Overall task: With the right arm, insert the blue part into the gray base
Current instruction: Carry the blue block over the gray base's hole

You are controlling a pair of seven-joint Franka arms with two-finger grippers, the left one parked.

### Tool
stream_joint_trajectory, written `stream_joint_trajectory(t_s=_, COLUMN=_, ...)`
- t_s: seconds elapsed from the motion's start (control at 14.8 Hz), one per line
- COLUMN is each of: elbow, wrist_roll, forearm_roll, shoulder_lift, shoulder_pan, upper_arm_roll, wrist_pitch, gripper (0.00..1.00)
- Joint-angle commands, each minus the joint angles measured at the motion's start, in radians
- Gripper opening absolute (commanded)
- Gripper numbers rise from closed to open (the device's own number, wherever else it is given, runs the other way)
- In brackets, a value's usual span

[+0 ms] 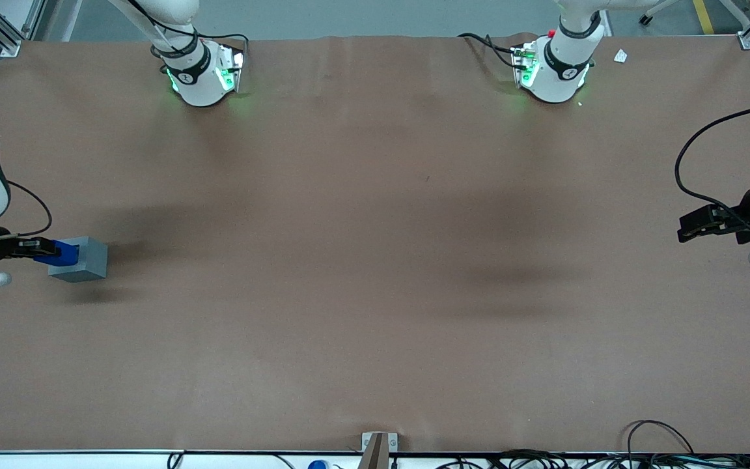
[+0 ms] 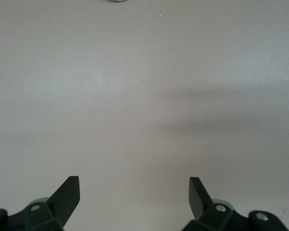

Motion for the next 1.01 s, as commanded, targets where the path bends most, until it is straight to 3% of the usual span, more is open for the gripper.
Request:
stream_joint_trajectory(t_s=0.0, elbow=-0.009, wrist_roll=0.016, forearm_roll=-0.015, shoulder_lift=-0.01, shoulder_pan=-0.02, upper_arm_roll=0.017, wrist_pitch=-0.008, gripper=0.01)
stream_joint_trajectory(t_s=0.94, elbow=-0.009, wrist_roll=0.016, forearm_roll=-0.015, shoulder_lift=0.002, shoulder_pan=-0.017, upper_arm_roll=0.017, wrist_pitch=0.009, gripper=0.01)
